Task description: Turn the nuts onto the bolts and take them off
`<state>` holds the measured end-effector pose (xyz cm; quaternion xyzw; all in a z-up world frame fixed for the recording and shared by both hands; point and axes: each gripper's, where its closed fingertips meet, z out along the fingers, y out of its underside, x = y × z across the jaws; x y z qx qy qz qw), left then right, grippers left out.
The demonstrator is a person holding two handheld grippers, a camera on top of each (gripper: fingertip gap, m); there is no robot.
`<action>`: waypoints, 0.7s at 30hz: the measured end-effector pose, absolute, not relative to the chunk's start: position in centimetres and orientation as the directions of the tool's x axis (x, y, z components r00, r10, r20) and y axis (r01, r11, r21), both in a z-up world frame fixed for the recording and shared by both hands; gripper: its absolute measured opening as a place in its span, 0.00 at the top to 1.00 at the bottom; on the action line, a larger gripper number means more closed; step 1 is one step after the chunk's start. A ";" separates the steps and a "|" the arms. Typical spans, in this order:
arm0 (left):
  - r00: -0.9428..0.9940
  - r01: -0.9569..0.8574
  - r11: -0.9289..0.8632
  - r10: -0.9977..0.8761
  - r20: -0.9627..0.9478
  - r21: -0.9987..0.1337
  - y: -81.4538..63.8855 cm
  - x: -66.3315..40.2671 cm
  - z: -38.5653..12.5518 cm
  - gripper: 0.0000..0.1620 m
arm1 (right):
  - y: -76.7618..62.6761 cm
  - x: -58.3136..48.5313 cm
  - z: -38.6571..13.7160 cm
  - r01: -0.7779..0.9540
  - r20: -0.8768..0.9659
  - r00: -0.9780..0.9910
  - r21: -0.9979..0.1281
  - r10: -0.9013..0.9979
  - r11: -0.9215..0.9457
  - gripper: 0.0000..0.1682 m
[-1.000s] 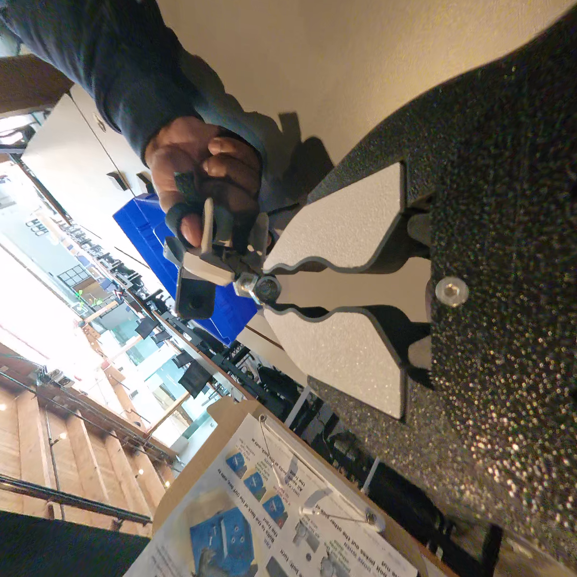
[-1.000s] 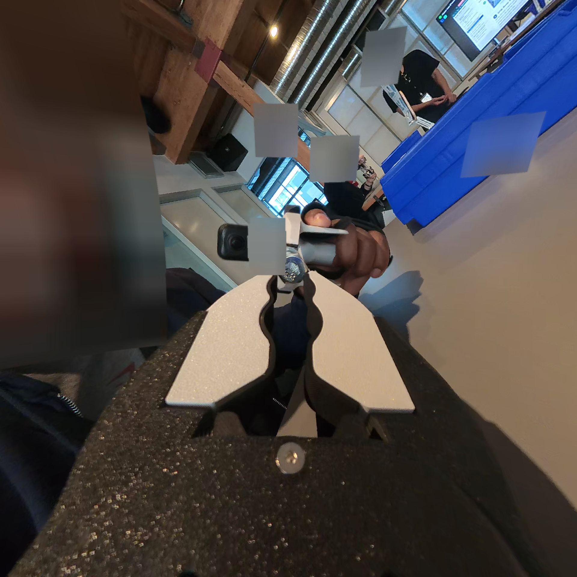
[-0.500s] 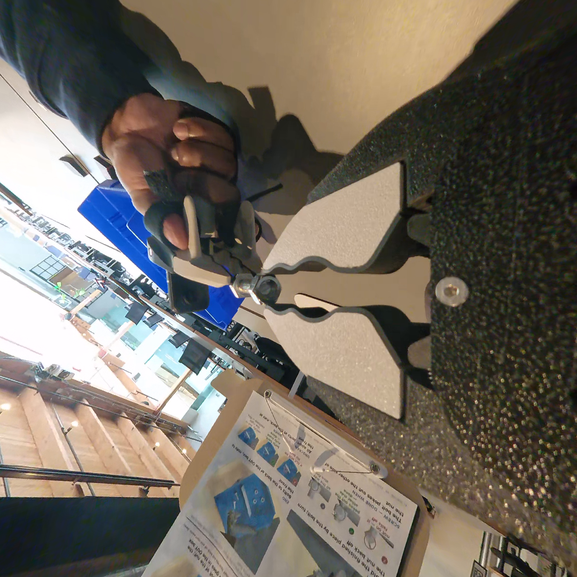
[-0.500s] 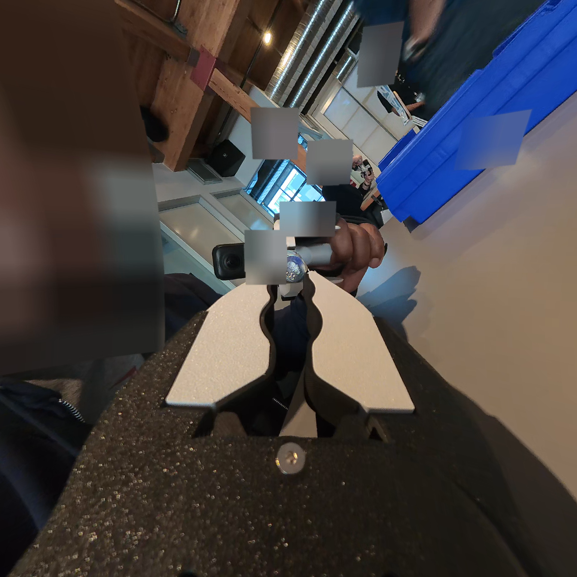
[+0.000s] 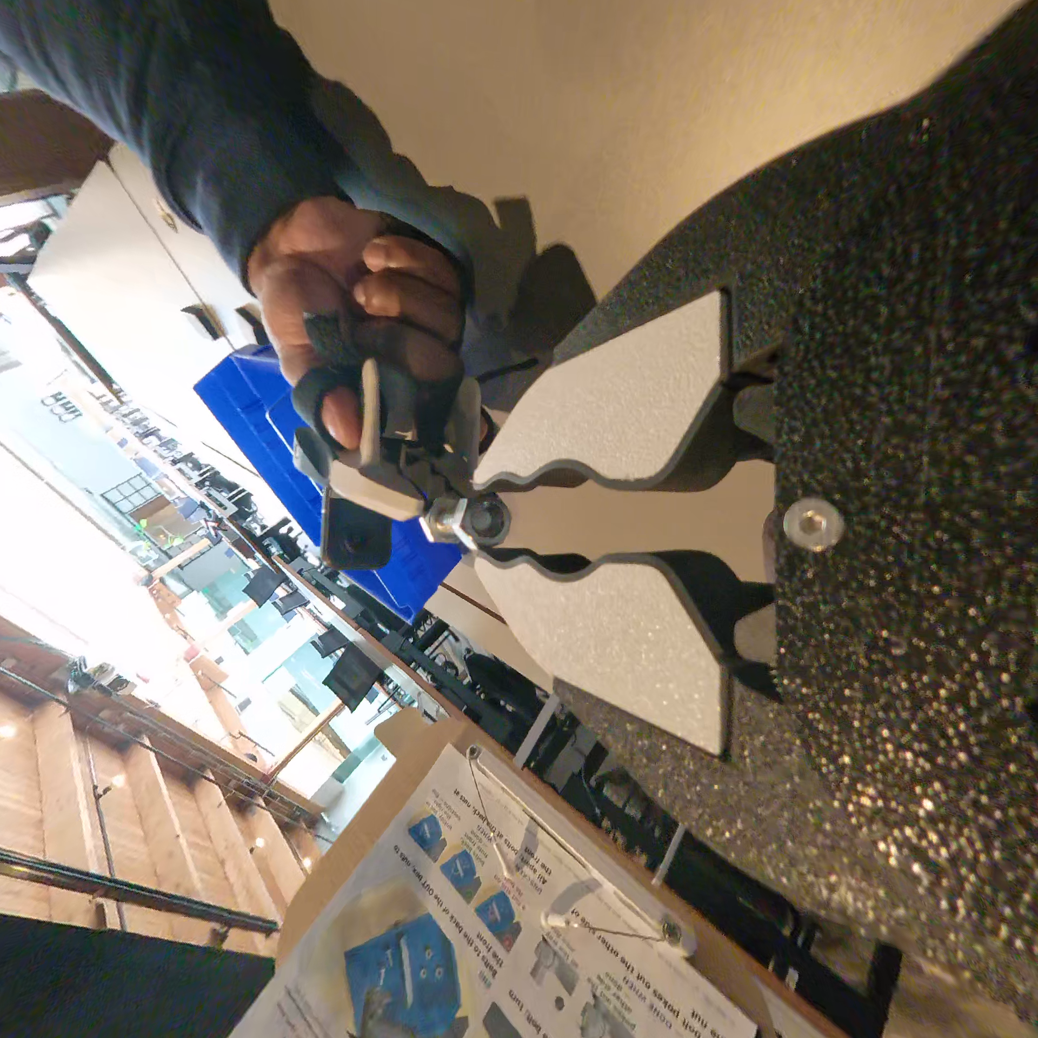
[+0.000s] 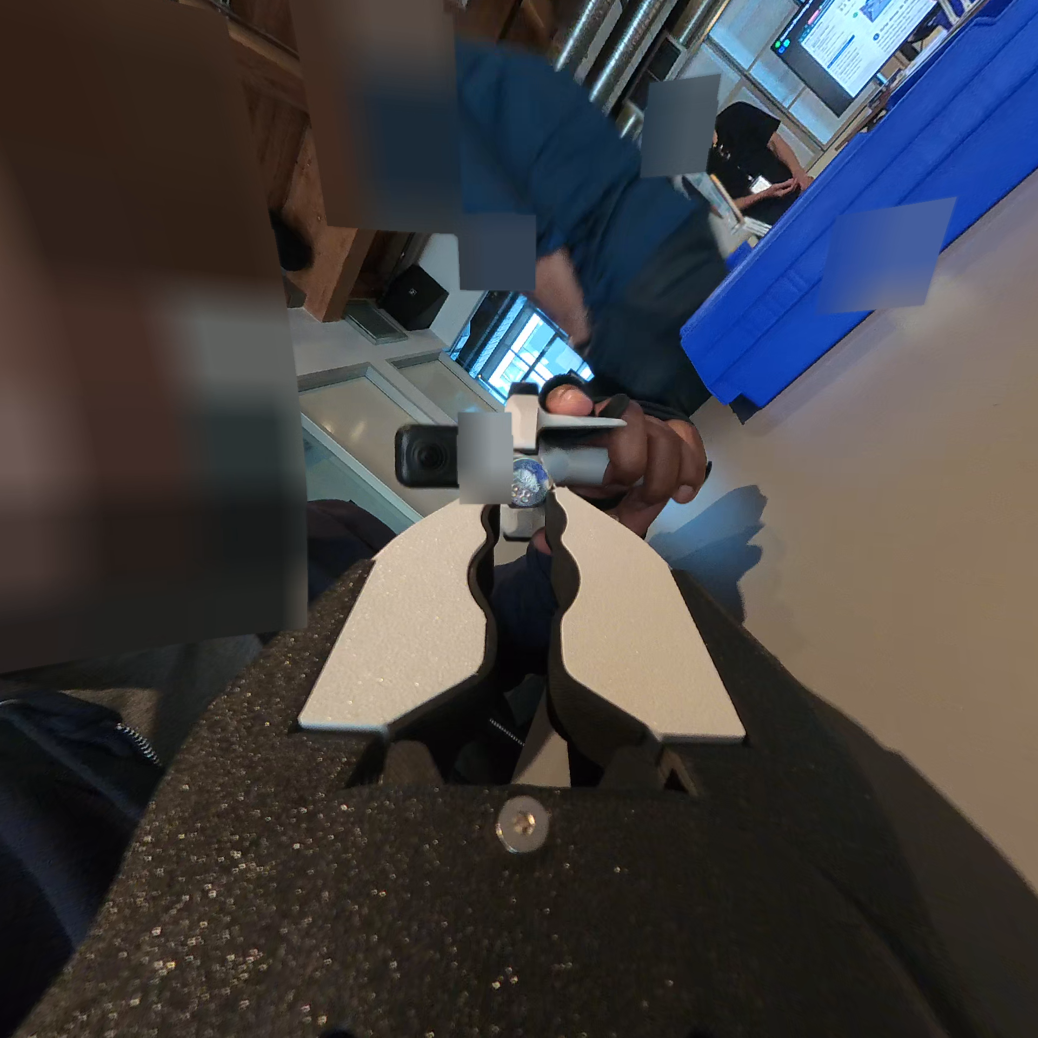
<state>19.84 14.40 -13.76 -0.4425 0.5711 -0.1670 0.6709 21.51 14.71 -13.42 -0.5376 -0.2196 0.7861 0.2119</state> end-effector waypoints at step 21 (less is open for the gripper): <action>0.326 -0.223 0.527 -0.752 -0.573 -0.820 14.6 20.1 -13.4 0.82 | 15.0 21.8 -12.9 -0.147 -0.746 -0.352 -0.553 0.566 -0.820 0.92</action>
